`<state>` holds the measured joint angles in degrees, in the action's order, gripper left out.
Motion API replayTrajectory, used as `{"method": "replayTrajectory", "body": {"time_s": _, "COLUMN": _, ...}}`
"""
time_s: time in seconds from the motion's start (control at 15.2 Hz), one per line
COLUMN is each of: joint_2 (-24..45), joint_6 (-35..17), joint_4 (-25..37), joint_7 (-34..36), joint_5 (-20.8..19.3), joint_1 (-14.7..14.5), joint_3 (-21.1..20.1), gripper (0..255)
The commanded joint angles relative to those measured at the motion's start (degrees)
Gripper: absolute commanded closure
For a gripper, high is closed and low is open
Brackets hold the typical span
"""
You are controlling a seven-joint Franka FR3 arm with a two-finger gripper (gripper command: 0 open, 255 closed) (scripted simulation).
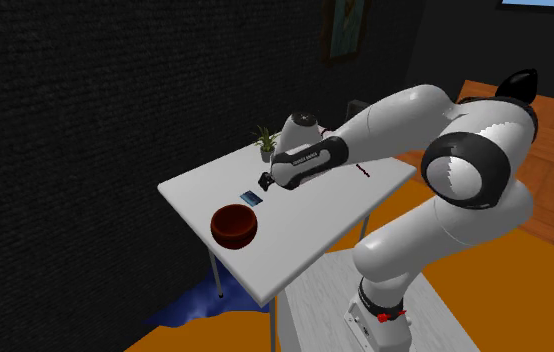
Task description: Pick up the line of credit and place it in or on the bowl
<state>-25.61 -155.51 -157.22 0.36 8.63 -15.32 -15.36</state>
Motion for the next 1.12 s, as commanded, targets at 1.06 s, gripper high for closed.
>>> {"method": "replayTrajectory", "body": {"time_s": 1.06, "joint_2": 26.87, "joint_6": -24.75, "joint_4": 11.35, "joint_7": 43.57, "joint_5": -54.87, "joint_1": 32.34, "joint_3": -29.95, "gripper": 0}}
